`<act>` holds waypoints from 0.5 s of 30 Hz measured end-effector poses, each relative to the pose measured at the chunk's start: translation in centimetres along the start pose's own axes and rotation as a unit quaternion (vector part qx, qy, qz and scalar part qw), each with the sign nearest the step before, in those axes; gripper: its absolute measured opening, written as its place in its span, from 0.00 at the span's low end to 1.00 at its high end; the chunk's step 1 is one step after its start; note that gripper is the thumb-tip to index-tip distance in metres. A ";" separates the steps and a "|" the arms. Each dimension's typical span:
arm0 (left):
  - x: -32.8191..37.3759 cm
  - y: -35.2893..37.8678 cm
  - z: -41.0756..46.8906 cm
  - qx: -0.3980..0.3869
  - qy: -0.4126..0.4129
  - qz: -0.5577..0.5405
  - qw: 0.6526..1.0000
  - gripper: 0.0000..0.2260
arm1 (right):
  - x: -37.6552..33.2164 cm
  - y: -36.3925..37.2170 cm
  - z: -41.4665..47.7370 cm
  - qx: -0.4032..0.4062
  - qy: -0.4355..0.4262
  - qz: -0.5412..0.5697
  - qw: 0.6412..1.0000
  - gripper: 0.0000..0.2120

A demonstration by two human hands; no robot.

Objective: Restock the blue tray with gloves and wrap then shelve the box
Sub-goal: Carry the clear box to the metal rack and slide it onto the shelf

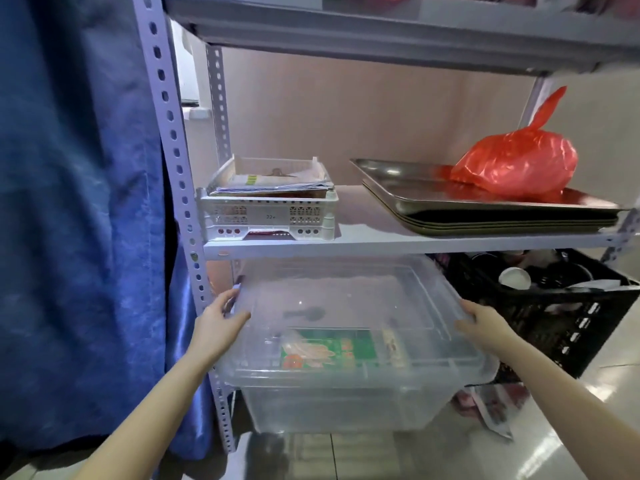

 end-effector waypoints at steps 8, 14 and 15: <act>2.9 3.9 -5.0 0.016 0.287 0.312 0.906 0.24 | -0.9 2.1 4.8 0.012 -0.013 -0.085 0.996 0.25; 4.1 8.4 -5.1 -0.024 0.356 0.501 0.788 0.28 | -2.2 1.7 6.0 0.028 -0.040 -0.030 0.998 0.20; 4.1 8.3 -4.5 -0.019 0.349 0.517 0.781 0.28 | -2.8 1.8 5.4 0.039 -0.057 -0.031 0.997 0.19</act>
Point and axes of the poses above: each hand's wrist, its own z-axis towards the middle knuckle, its own y-axis out of the palm, x = y × z, the point moved 6 cm from there along z, towards the middle knuckle, and after that the axes turned 1 degree about -x, right-handed, at the moved point
